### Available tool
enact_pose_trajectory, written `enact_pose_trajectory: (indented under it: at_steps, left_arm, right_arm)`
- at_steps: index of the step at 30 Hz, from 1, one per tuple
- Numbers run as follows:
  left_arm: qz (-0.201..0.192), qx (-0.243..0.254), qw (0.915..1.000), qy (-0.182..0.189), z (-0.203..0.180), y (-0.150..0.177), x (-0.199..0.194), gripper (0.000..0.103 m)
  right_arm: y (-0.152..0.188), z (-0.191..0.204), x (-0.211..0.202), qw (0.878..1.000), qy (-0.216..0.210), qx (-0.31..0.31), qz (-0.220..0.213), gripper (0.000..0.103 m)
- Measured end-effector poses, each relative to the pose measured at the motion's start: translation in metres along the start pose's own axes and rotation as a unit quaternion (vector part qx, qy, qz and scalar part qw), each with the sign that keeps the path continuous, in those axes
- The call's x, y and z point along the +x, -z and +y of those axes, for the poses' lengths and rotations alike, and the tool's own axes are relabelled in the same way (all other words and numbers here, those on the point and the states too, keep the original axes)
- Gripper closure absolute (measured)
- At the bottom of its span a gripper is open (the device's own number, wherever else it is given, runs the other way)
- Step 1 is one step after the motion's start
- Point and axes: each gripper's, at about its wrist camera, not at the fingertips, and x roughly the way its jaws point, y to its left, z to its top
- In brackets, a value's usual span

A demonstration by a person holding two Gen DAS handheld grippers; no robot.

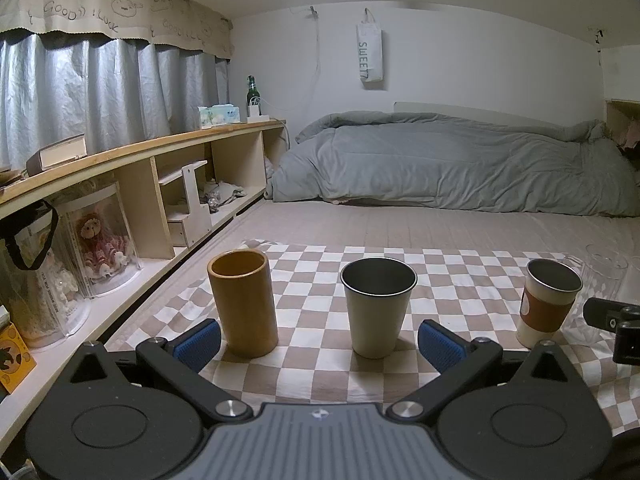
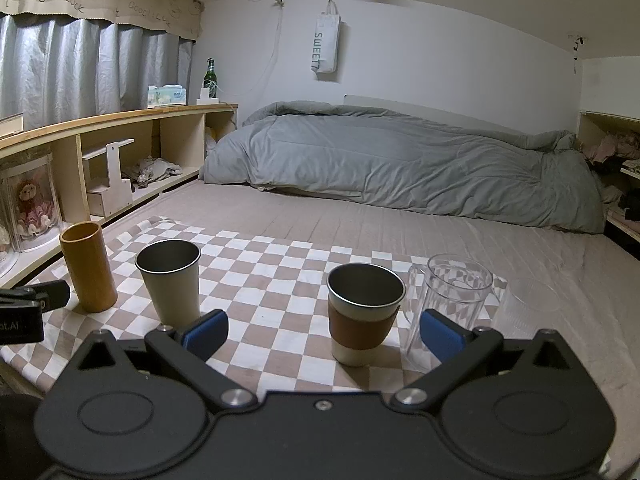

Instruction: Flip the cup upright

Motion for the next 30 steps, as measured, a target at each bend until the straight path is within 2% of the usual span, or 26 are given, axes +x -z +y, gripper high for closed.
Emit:
enact_pose_trajectory:
  at_steps: [30]
  left_arm:
    - [0.003,0.000,1.0000,0.002,-0.0018,0.0003,0.0018,0.000]
  right_arm:
    - [0.0026,0.0000,0.0010,1.000,0.003,0.002,0.003,0.000]
